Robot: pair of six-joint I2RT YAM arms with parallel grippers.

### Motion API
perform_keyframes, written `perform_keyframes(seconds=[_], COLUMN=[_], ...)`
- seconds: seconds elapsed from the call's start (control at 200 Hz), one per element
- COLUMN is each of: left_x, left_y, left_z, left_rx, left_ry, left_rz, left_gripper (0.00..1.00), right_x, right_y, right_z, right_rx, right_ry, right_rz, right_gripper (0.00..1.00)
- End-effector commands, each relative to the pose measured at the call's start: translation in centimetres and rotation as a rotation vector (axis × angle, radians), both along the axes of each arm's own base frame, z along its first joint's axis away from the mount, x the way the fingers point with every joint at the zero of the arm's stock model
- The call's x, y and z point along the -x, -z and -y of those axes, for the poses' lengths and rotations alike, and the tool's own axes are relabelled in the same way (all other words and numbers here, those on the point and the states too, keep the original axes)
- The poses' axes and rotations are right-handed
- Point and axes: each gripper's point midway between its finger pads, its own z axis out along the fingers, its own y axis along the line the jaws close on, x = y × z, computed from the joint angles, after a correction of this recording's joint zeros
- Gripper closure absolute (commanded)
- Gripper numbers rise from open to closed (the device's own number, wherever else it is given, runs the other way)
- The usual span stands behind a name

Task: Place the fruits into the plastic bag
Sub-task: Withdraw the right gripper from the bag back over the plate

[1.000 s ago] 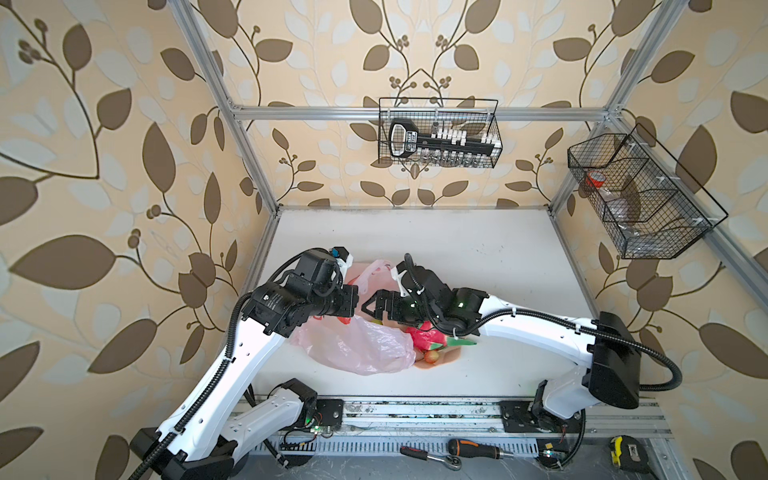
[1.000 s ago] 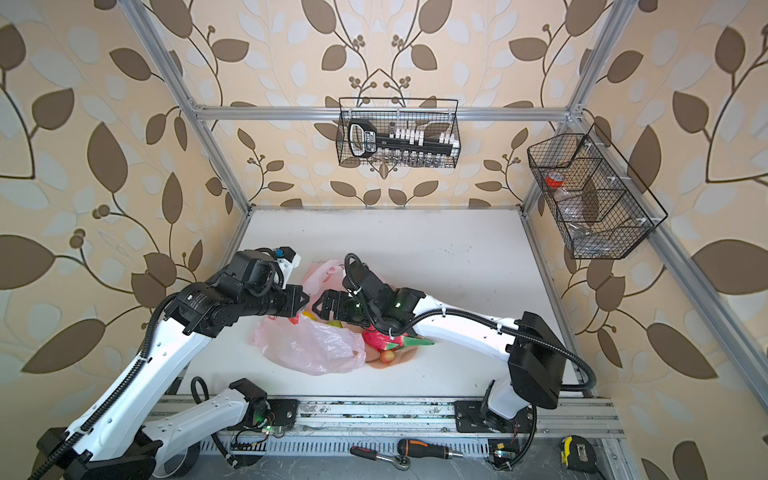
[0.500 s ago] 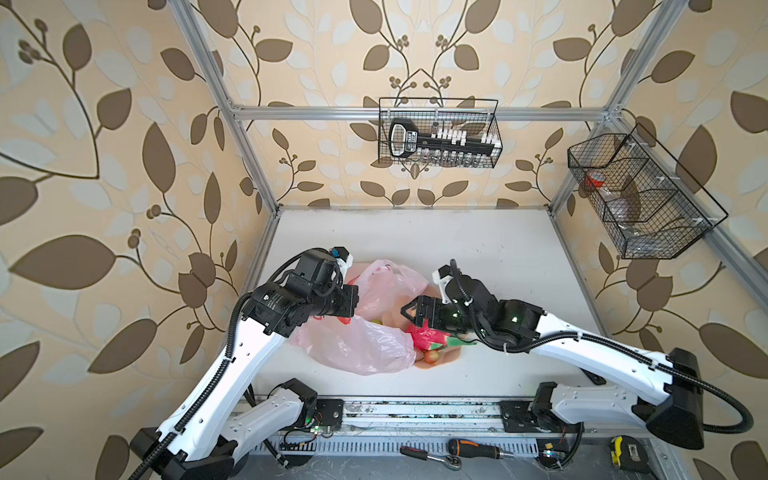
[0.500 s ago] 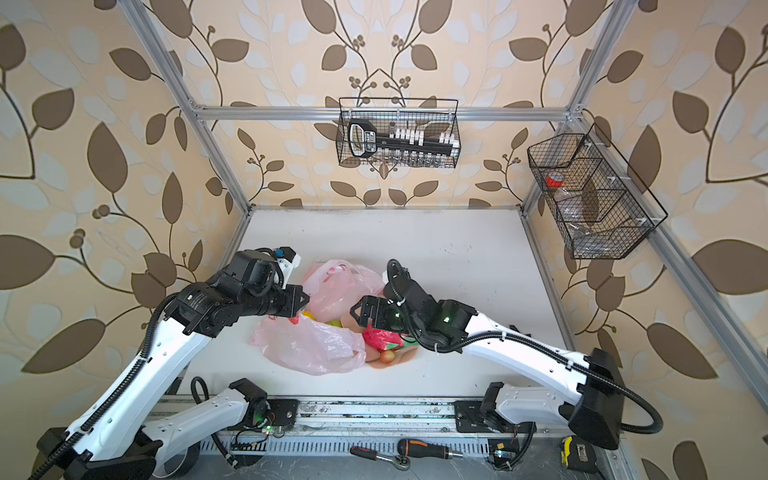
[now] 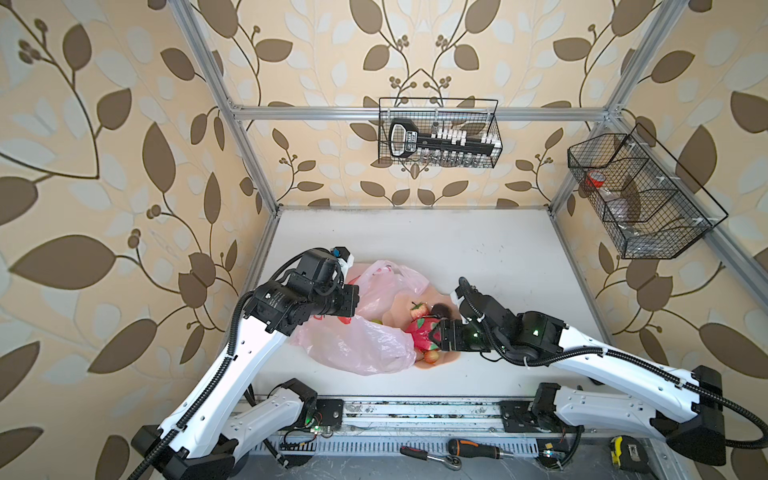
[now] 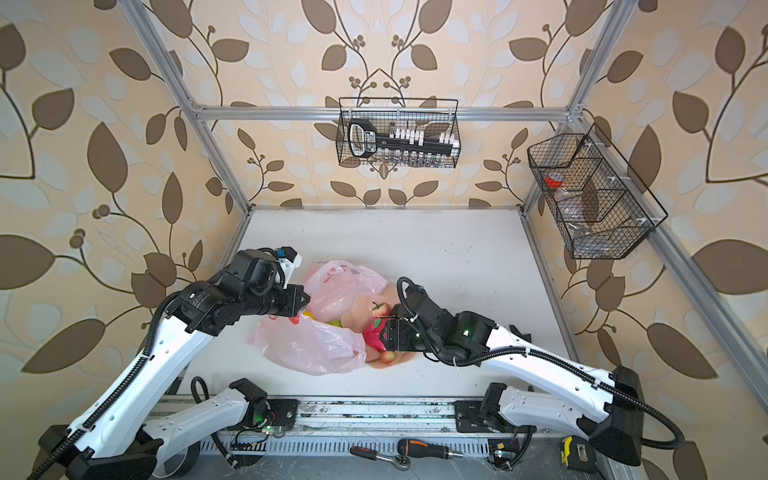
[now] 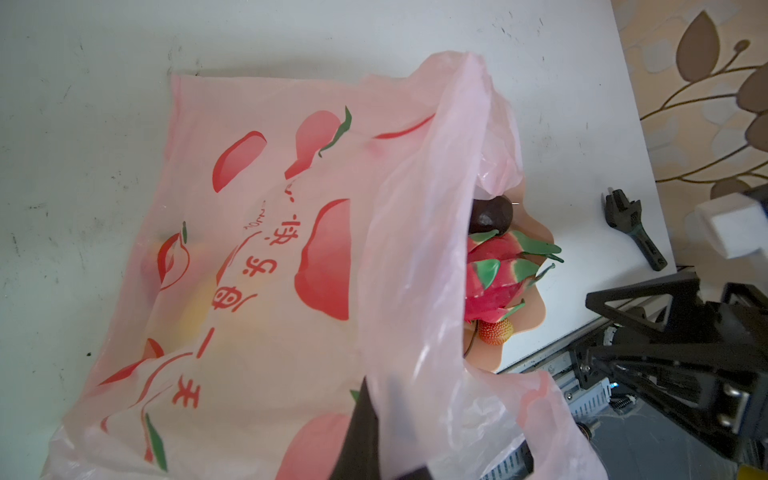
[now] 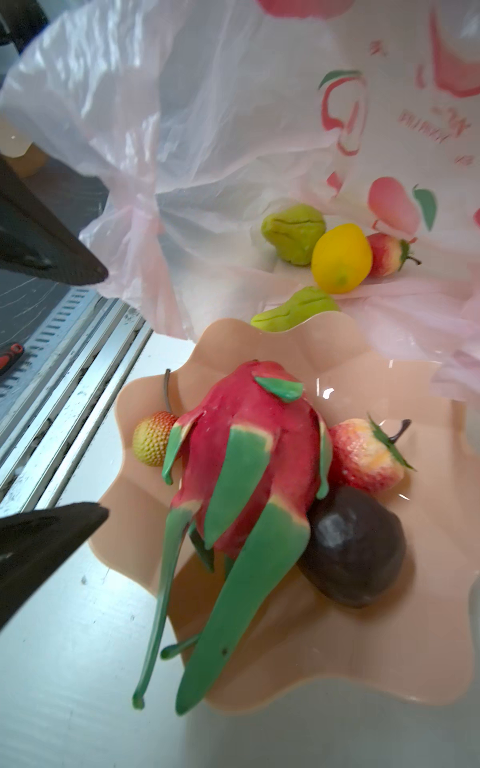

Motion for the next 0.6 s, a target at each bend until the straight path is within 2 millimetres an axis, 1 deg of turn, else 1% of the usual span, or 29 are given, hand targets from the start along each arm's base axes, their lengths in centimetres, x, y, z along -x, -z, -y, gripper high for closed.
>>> perform_keyframes(seconds=[0.0,0.145,0.28,0.43,0.595], left_x=[0.1,0.2,0.3,0.4,0.5], left_y=[-0.1,0.0,0.1,0.0,-0.1], left_z=[0.0,0.0,0.0,0.0,-0.1], left_rx=[0.002,0.003,0.004,0.004,0.004], left_ry=[0.014,0.013,0.013,0.011,0.011], left_rz=[0.002,-0.002,-0.004,-0.002,-0.002], left_gripper=[1.00,1.00,1.00,1.00,1.00], right_x=[1.6,2.5,2.1,2.1,2.0], right_y=[2.0,3.9,4.8,6.1,7.1], right_z=[0.1,-0.6,-0.6,-1.1,-1.5], right_rx=[0.039,0.052,0.100,0.126,0.143], right_ry=[-0.042,-0.073,-0.088,-0.112,-0.125], right_rz=[-0.059,-0.109,-0.109,-0.131,-0.139], right_gripper=[0.25,0.34,0.35,0.36,0.37])
